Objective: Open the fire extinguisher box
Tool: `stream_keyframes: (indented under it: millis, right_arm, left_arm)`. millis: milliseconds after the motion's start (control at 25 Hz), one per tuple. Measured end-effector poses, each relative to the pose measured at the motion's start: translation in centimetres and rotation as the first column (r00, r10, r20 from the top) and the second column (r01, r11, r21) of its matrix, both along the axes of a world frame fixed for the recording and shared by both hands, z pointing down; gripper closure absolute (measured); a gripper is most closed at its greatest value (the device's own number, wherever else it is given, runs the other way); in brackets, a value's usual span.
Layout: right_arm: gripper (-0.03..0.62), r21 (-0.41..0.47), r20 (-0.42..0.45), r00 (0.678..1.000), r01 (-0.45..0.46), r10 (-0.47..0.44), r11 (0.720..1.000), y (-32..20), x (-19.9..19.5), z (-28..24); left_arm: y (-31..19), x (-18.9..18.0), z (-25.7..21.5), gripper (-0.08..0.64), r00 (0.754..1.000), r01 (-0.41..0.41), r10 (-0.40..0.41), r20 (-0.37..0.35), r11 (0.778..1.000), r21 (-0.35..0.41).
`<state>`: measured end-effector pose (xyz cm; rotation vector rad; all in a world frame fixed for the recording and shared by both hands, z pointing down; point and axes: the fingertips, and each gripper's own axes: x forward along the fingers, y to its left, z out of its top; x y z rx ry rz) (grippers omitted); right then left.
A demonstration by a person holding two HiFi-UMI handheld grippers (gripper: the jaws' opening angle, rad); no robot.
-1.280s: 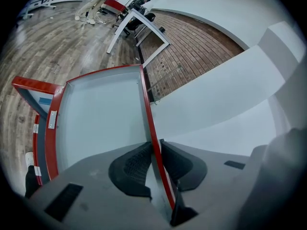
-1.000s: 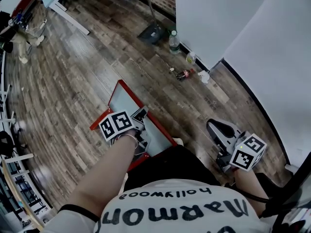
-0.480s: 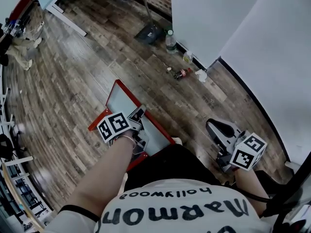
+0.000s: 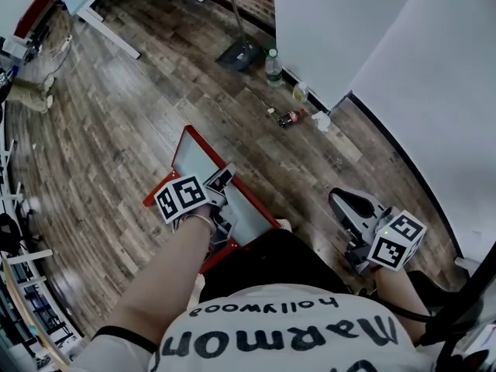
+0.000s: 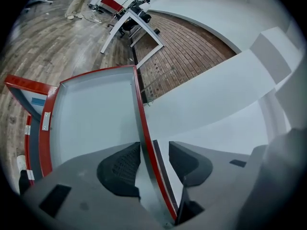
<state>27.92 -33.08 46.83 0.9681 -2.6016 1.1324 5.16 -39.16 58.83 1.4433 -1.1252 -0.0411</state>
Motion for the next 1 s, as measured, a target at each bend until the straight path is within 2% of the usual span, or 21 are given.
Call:
stream_keyframes:
  millis: [240, 520, 640, 840, 920, 1000]
  right_arm:
    - [0.563, 0.004, -0.014, 1.000, 0.004, -0.004, 1.000, 1.3, -0.2, -0.6]
    - [0.563, -0.004, -0.024, 1.000, 0.002, -0.002, 1.000, 1.4, 0.0, -0.5]
    - [0.563, -0.005, -0.018, 1.000, 0.011, -0.011, 1.000, 1.1, -0.2, -0.1]
    - [0.563, -0.003, -0.017, 0.998, 0.052, -0.052, 0.999, 1.0, -1.2, -0.1]
    - [0.563, -0.001, -0.015, 0.998, 0.061, -0.061, 0.998, 0.8, -1.6, -0.3]
    - [0.563, 0.003, -0.016, 0.998, 0.067, -0.067, 0.998, 0.7, -2.0, -0.5]
  left_arm:
    - [1.2, -2.2, 0.8, 0.368, 0.998, 0.058, -0.058, 0.008, 0.998, -0.032]
    - [0.7, -2.1, 0.7, 0.361, 0.997, 0.076, -0.076, -0.004, 0.997, -0.017]
    - [0.7, -2.3, 0.7, 0.300, 0.996, 0.088, -0.088, -0.017, 0.996, -0.005]
    - [1.2, -3.3, 0.6, 0.283, 0.992, 0.126, -0.126, -0.027, 0.992, -0.012]
    - [1.6, -3.6, 0.4, 0.265, 0.987, 0.151, -0.152, -0.048, 0.988, -0.023]
    - [2.1, -3.6, -0.1, 0.256, 0.977, 0.186, -0.188, -0.099, 0.982, -0.033]
